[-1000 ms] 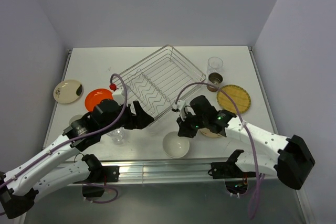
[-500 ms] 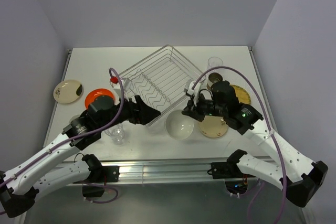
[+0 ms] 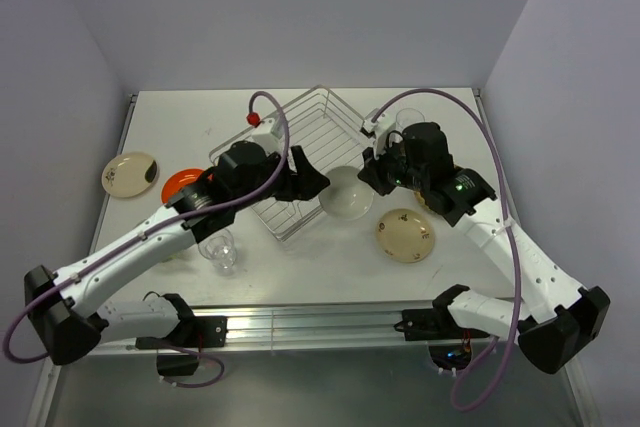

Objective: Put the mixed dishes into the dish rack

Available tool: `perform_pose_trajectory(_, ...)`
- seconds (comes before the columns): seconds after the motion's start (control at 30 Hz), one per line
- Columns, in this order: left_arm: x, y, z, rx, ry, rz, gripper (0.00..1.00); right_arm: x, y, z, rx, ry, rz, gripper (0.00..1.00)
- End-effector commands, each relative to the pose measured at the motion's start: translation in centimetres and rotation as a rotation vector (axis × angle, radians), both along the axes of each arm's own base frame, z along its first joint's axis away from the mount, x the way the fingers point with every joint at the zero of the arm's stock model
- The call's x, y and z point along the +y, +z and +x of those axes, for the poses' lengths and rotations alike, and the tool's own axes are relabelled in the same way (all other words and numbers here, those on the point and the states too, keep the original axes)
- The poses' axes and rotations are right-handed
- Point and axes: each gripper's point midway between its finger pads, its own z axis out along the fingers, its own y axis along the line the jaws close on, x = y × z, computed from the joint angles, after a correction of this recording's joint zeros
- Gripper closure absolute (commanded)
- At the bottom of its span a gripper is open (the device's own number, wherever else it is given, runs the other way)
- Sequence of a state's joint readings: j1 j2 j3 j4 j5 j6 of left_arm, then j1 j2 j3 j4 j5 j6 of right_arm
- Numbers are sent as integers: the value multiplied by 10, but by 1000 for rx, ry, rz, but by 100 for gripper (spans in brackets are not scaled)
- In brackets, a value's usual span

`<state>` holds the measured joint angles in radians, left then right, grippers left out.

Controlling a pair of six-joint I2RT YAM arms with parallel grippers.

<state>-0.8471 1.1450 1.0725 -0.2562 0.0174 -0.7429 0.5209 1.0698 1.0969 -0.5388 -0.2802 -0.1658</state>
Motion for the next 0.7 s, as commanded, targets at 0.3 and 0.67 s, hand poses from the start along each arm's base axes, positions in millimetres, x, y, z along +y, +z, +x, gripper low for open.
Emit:
perform_pose_trajectory(0.3, -17, -12, 50, -34, 95, 230, 41, -5, 48, 31, -85, -135, 97, 100)
perform_pose_trajectory(0.67, -33, -29, 47, -69, -33, 293, 45, 3, 42, 26, 20, -37, 176, 100)
